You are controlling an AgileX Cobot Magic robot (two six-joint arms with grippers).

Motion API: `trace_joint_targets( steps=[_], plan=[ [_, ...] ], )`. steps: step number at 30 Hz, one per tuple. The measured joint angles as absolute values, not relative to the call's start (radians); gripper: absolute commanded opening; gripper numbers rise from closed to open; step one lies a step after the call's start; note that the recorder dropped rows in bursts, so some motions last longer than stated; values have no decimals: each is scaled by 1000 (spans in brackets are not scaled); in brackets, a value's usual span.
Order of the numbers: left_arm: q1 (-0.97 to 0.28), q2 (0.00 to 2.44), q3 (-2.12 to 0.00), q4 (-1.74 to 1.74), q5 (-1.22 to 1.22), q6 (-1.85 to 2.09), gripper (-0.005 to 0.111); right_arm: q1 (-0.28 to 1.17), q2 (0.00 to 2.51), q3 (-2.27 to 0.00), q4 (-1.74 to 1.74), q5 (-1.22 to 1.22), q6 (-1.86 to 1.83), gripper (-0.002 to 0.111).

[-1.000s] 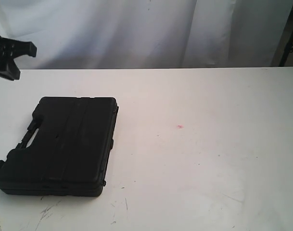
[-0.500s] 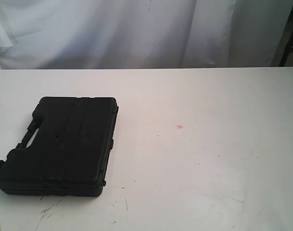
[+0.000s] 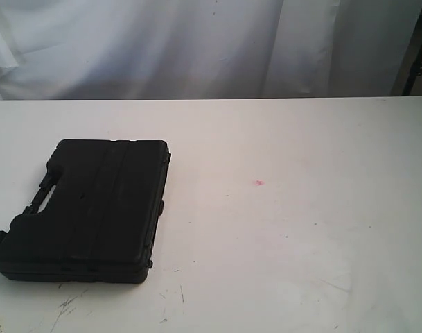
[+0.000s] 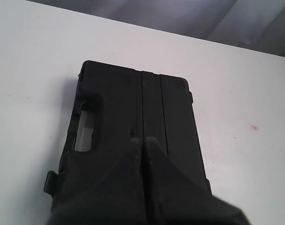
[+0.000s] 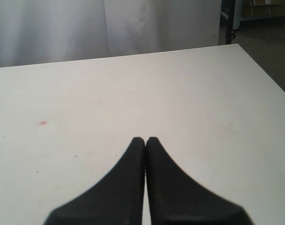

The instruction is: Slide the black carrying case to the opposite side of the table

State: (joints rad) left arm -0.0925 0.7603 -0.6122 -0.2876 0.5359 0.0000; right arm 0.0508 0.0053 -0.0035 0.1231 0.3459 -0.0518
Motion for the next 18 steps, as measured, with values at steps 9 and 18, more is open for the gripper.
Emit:
trace_joint_targets(
  steps=[9,18],
  plan=[
    [-93,614,-552,-311,596,0,0,51,5,-3,123,346,-52,0],
    [-93,576,-551,-315,605,0,0,51,5,-3,123,346,-52,0]
  ],
)
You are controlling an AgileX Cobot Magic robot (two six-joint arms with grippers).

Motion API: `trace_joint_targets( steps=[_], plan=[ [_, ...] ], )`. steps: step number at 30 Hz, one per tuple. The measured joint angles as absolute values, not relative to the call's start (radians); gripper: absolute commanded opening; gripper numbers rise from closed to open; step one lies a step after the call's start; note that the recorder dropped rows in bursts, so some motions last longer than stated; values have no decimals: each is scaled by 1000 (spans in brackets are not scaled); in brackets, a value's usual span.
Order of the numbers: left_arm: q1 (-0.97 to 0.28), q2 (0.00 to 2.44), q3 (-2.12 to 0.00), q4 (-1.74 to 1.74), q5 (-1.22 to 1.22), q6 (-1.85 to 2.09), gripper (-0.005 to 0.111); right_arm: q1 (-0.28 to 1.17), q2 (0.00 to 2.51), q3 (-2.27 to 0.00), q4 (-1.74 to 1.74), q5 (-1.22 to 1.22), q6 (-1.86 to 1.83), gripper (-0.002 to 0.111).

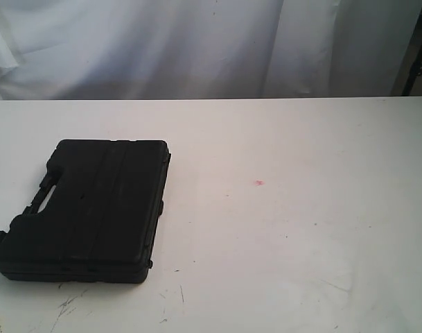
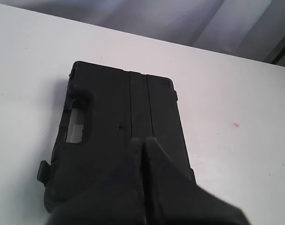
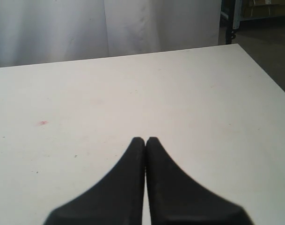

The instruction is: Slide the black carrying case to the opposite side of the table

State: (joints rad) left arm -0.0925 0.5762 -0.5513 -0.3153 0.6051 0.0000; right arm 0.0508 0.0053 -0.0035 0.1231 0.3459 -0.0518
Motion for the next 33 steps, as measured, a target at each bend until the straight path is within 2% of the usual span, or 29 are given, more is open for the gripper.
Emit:
trace_joint_targets(
  steps=[9,12,18,22,28,33],
  plan=[
    [-93,550,-551,-157,570,0,0,51,5,-3,123,346,-52,0],
    [-44,469,-538,-137,566,0,0,51,5,-3,123,346,-52,0],
    [25,273,-427,-132,532,0,0,51,5,-3,123,346,-52,0],
    [27,182,-308,-132,387,0,0,51,5,-3,123,346,-52,0],
    [27,121,-166,-132,209,6,0,51,5,-3,123,346,-52,0],
    [27,111,-114,-132,201,8,0,51,5,-3,123,346,-52,0]
  ],
)
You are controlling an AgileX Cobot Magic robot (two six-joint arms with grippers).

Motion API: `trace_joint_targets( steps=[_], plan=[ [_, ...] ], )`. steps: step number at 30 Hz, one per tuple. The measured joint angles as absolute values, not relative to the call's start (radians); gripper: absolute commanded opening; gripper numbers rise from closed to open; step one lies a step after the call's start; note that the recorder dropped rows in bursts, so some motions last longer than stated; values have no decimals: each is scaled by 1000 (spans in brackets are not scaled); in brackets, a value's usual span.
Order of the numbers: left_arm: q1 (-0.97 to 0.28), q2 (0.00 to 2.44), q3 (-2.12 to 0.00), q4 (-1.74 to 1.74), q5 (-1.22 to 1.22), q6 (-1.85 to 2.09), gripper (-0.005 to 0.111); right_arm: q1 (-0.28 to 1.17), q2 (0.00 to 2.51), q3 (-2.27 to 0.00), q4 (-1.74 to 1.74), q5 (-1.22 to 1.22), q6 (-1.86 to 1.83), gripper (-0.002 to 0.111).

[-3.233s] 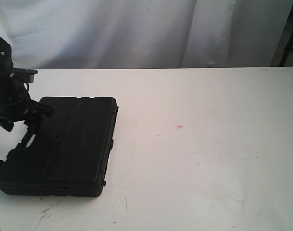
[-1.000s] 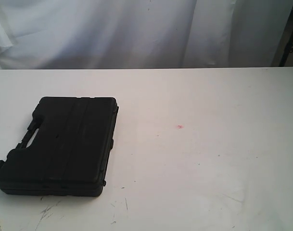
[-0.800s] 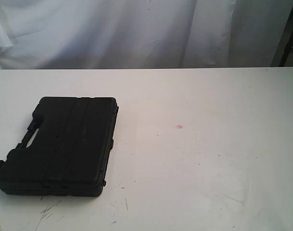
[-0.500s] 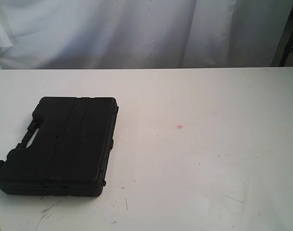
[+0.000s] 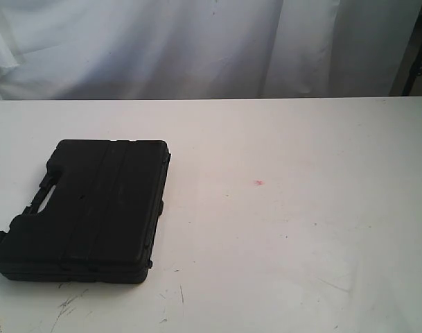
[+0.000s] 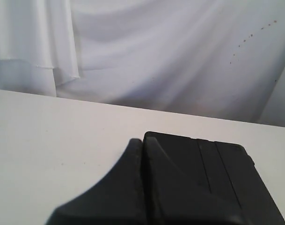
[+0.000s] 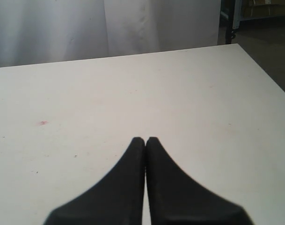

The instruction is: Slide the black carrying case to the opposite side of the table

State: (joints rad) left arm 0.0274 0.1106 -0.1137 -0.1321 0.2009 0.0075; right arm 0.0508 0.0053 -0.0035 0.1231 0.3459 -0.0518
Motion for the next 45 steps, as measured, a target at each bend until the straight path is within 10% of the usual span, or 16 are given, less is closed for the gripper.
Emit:
trace_joint_targets(
  steps=[45],
  plan=[
    [-45,5,-5,-39,358,9,0,51,5,-3,123,346,-52,0]
  ],
)
